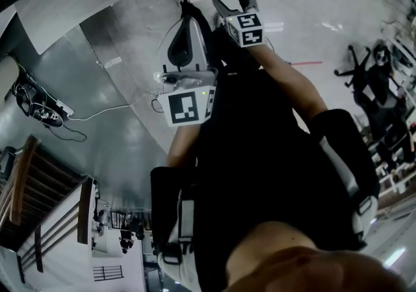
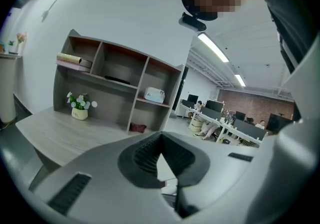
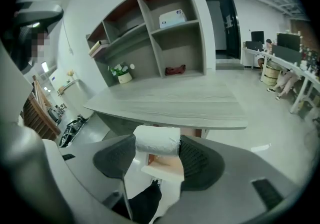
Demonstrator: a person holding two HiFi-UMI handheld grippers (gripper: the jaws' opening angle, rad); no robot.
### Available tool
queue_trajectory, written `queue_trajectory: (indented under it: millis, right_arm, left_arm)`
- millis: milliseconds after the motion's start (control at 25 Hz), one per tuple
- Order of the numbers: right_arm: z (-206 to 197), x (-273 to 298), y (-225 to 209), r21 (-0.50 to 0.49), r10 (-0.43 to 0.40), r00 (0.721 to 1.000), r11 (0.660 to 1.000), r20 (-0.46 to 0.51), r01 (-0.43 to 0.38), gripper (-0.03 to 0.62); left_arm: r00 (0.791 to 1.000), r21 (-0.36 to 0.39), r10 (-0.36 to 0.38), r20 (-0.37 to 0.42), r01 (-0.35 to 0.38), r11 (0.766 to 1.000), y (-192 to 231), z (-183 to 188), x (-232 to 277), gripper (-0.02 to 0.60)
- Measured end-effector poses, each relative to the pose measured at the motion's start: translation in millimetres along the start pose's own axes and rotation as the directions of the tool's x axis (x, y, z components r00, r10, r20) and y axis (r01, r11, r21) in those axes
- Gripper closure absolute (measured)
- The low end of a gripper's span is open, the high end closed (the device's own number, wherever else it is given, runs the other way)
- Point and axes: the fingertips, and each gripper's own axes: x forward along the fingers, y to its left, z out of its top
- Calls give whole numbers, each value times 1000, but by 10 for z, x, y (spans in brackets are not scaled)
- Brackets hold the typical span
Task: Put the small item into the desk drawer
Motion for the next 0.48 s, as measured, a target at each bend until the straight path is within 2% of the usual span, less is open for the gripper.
queue_trajectory:
  millis: [480]
  right_arm:
    - [-559,713,-140,5,-65,984,998,-168,67,324]
  left_arm:
    - [999,-31,32,-32,-33,999,336,-110,120,591]
